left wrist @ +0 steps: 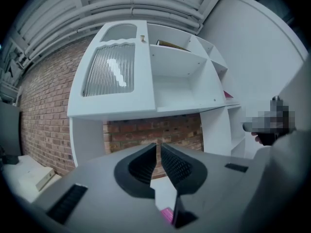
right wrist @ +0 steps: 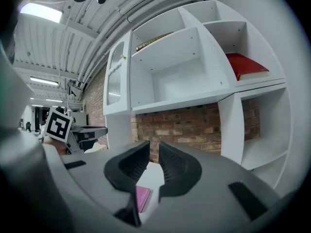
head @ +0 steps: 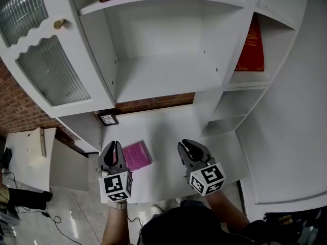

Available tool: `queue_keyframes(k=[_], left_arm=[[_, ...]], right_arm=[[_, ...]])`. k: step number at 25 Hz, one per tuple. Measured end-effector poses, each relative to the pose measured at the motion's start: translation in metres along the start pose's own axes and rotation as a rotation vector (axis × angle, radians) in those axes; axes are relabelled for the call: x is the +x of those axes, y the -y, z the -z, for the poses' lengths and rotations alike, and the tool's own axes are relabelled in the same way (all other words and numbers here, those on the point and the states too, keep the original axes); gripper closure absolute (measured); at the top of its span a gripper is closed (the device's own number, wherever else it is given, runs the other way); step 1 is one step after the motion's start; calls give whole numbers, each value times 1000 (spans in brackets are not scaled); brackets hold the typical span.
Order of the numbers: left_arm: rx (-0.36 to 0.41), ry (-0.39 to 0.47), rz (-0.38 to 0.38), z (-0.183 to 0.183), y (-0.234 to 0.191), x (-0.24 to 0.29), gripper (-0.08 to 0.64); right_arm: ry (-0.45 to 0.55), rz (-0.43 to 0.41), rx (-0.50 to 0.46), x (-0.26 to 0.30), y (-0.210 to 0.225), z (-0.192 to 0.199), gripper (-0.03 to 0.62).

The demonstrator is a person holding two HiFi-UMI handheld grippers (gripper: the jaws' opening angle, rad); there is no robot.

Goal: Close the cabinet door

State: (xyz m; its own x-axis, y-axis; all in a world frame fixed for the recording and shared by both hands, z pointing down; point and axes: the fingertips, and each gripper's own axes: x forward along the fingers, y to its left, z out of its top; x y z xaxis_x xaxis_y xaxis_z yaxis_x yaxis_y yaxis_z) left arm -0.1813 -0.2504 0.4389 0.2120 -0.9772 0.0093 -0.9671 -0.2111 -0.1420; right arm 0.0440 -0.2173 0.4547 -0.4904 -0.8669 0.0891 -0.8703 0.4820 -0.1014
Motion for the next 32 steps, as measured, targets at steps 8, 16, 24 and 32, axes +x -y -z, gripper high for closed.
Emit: queue_keyframes(k=[8, 16, 24, 32], left_arm=[[5, -97, 51, 41, 16, -27, 541], [-8, -150, 79, 63, 23, -56, 551], [-34, -184, 84, 79, 18, -81, 551], [-66, -178, 106, 81, 10, -94, 551]], right_arm=[[-52, -94, -58, 11, -37, 26, 526], [-90, -204, -93, 19, -75, 47, 526], [-106, -318, -105, 27, -112, 58, 526], [-122, -391, -113, 36, -136, 66, 528]])
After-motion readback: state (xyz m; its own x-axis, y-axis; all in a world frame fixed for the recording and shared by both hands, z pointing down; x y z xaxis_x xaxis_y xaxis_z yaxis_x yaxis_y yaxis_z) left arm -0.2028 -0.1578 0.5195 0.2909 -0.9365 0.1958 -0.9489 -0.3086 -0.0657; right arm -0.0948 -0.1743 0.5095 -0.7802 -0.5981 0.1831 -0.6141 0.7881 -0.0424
